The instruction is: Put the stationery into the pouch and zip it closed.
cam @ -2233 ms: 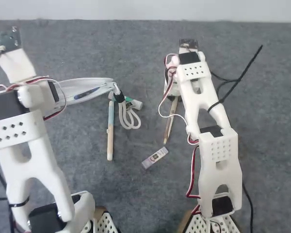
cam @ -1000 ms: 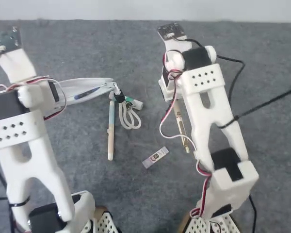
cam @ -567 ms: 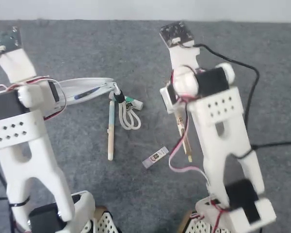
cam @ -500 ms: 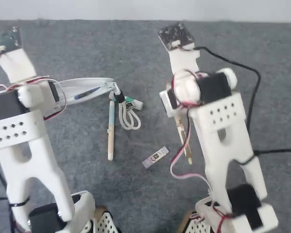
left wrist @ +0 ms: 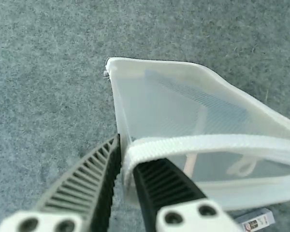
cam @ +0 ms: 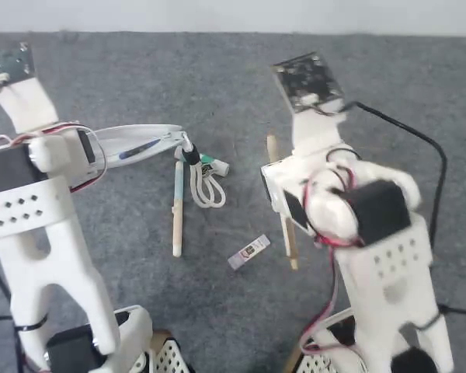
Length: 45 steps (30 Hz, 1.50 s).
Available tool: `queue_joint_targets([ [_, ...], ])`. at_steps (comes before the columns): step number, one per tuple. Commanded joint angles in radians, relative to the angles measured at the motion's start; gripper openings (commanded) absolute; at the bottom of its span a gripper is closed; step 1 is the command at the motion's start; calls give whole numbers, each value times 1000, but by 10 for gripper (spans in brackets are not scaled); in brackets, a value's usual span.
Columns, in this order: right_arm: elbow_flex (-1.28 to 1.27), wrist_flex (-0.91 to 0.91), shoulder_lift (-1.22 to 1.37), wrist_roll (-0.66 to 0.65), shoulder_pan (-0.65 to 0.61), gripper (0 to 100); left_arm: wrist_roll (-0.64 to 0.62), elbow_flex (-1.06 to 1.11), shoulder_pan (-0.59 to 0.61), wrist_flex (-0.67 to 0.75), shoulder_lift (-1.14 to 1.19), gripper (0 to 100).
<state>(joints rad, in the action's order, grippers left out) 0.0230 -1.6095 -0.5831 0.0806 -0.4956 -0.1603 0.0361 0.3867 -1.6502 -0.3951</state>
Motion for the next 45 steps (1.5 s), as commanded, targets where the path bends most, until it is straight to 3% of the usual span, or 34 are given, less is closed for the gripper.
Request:
queue_joint_targets([
  [1, -41, 90, -107, 75, -8, 7, -14, -4, -3, 38, -46, 11],
  [15, -391, 526, -386, 253, -205, 7, -14, -4, -3, 38, -46, 11],
  [27, -687, 972, -611, 232, -257, 6, -14, -4, -3, 38, -43, 11],
  [32, -743, 1110, -622, 124, -257, 6, -14, -4, -3, 38, -44, 11],
  [45, -845, 1552, -605, 121, -257, 6, -14, -4, -5, 40, -41, 11],
])
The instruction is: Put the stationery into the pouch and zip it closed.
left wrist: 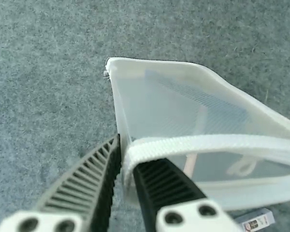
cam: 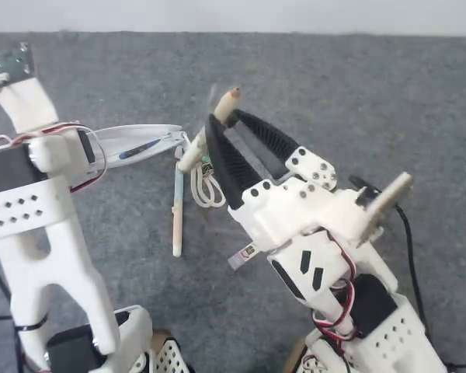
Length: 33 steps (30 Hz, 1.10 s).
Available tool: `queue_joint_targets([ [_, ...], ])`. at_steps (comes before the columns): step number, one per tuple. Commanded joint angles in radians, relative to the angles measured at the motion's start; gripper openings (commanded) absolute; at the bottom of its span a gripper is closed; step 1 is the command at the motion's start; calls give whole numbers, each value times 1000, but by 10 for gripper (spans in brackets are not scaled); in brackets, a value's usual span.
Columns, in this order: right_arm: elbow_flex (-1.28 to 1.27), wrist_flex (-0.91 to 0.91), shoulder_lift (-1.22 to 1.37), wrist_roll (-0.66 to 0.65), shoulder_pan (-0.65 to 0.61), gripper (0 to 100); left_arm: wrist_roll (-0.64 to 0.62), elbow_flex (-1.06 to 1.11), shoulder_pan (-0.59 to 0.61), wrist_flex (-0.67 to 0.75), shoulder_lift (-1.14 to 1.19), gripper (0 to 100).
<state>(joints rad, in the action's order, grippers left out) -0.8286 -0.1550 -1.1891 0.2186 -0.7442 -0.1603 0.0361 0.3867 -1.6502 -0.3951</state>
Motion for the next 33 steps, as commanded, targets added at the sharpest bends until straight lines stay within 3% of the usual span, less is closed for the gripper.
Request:
queue_joint_targets([
  [1, 6, 124, 16, -17, -8, 6, -14, -4, -5, 40, -41, 11],
  [14, 3, 512, 337, -14, -10, 6, -14, -4, -5, 40, -40, 11],
  [33, -37, 593, 576, -17, -73, 6, -14, -4, -5, 40, -40, 11],
])
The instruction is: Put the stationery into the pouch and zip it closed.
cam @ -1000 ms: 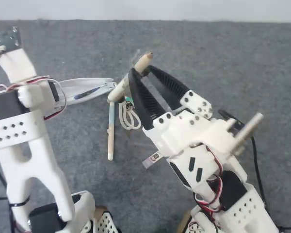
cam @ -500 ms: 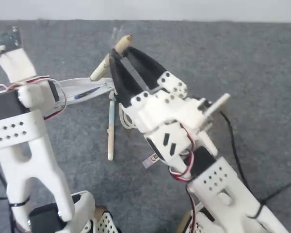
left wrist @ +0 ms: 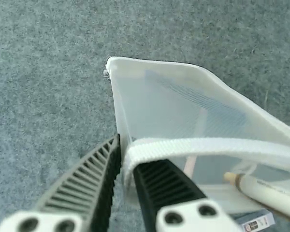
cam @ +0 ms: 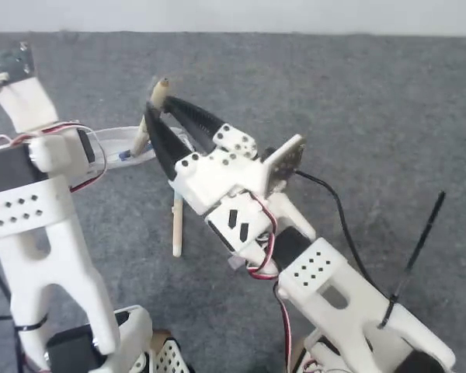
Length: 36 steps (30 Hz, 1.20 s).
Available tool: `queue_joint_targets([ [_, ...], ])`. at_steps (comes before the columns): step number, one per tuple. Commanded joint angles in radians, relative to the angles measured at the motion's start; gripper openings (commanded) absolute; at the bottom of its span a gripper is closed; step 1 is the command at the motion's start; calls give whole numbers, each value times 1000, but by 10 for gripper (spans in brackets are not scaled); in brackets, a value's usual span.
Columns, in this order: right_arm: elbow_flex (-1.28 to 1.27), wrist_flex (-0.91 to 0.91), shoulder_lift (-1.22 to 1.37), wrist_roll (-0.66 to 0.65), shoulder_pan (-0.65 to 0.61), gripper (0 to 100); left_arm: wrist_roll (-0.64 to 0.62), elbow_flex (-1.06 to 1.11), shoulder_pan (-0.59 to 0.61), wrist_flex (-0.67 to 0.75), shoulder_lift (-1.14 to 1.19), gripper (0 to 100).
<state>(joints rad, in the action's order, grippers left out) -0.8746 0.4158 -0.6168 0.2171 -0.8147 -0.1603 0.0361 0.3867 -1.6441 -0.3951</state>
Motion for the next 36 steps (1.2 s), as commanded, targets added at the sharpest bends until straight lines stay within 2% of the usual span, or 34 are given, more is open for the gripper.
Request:
queue_joint_targets([
  [1, 9, 22, 12, -15, -2, 6, -14, -4, -5, 34, -40, 11],
  [20, -8, 12, 168, -25, -25, 9, -14, -4, -5, 34, -40, 11],
  [25, -51, 12, 166, -176, -104, 12, -14, -4, -5, 34, -40, 11],
  [32, -63, -7, 168, -183, -119, 147, -14, 8, -5, 43, -41, 11],
  [36, -57, -51, 166, -183, -119, 137, -14, 39, -5, 72, -46, 11],
])
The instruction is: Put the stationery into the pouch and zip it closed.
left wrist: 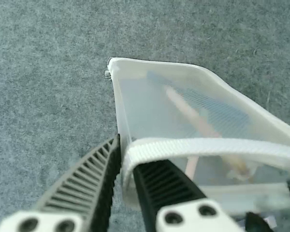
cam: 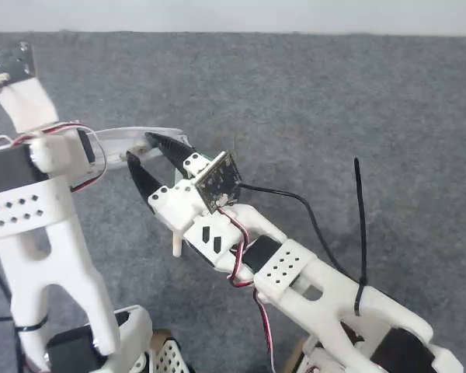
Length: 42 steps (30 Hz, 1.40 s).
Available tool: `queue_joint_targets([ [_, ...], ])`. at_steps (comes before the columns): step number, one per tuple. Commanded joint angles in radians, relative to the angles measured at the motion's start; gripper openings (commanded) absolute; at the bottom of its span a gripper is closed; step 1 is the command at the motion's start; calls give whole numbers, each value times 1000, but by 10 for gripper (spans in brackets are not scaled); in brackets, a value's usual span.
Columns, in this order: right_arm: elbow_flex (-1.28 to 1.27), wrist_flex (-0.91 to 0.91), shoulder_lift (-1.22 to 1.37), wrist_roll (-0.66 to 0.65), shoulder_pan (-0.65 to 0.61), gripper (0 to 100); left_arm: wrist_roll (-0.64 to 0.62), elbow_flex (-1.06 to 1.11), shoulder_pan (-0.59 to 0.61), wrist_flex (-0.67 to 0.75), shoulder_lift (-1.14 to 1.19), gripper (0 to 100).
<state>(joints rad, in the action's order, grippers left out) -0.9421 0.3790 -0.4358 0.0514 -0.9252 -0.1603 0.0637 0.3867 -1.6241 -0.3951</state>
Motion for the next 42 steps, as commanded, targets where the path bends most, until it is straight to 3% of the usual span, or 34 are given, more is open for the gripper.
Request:
queue_joint_targets([
  [1, 11, -15, -15, -17, -8, 134, -14, 12, -5, 52, -46, 11],
  [7, 5, -48, -77, -18, -7, 135, -14, 12, 0, 54, -46, 11],
  [14, 9, -325, -285, -15, -7, 136, -14, 10, 6, 55, -48, 11],
  [23, 26, -545, -387, -17, -10, 137, -63, 12, 117, 55, -160, 11],
  [31, 167, -745, -231, -12, -12, 135, -64, 91, 180, 126, -229, 11],
  [42, 505, -1027, 156, 158, -7, 138, -92, 108, 279, 149, -229, 11],
])
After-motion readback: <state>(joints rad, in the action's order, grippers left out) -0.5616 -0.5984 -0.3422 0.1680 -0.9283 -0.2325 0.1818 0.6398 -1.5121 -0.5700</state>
